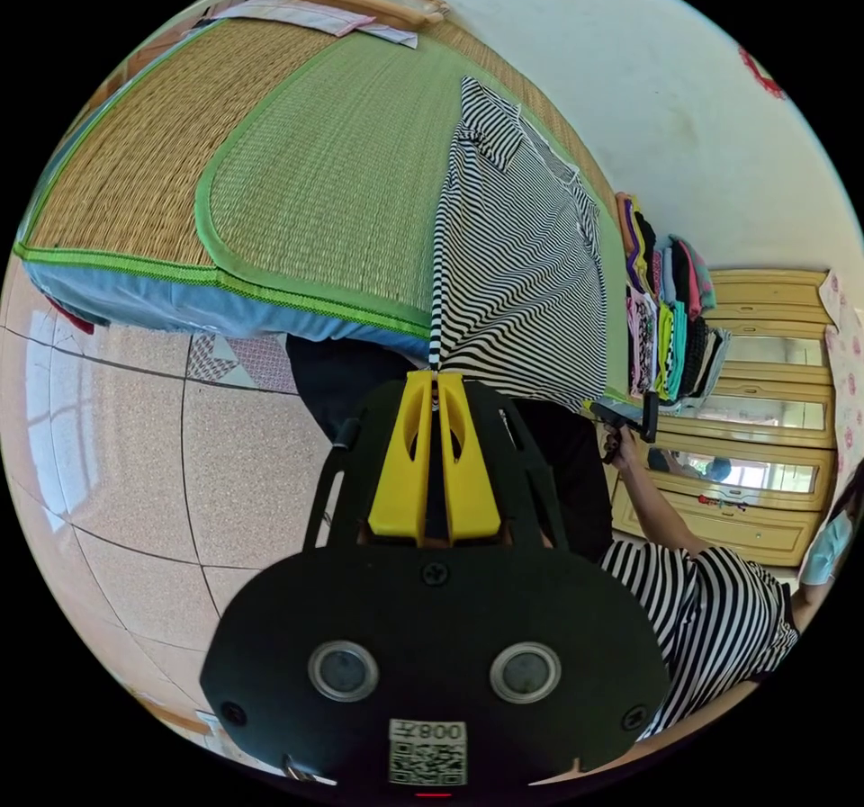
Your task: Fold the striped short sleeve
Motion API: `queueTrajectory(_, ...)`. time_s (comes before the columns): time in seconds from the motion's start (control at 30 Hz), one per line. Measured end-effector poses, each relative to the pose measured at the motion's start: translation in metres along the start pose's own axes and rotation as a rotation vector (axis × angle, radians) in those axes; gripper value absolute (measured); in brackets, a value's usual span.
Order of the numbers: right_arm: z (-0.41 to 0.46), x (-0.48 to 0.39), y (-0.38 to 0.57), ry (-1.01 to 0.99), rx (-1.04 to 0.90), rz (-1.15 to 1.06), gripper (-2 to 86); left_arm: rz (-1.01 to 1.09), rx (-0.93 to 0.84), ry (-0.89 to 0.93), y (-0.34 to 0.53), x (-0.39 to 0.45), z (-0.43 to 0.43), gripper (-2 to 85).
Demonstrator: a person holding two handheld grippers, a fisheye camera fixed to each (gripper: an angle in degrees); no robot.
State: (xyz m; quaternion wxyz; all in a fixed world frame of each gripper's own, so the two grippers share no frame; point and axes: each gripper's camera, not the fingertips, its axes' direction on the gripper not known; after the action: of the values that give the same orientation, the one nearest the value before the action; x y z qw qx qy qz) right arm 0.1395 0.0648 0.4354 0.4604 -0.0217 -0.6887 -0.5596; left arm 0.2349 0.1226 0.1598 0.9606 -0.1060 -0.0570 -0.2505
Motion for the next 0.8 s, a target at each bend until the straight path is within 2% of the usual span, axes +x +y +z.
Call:
queueTrajectory(0.47,-0.007,0.024,0.001,-0.108,-0.003,-0.012,1.6,-0.003,0.017,0.018,0.017,-0.009,0.009,0.6)
queueTrajectory(0.8,-0.034,0.041,0.027,-0.244,0.055,-0.027,0.6,0.010,0.032,0.074,0.043,-0.026,0.021,0.7)
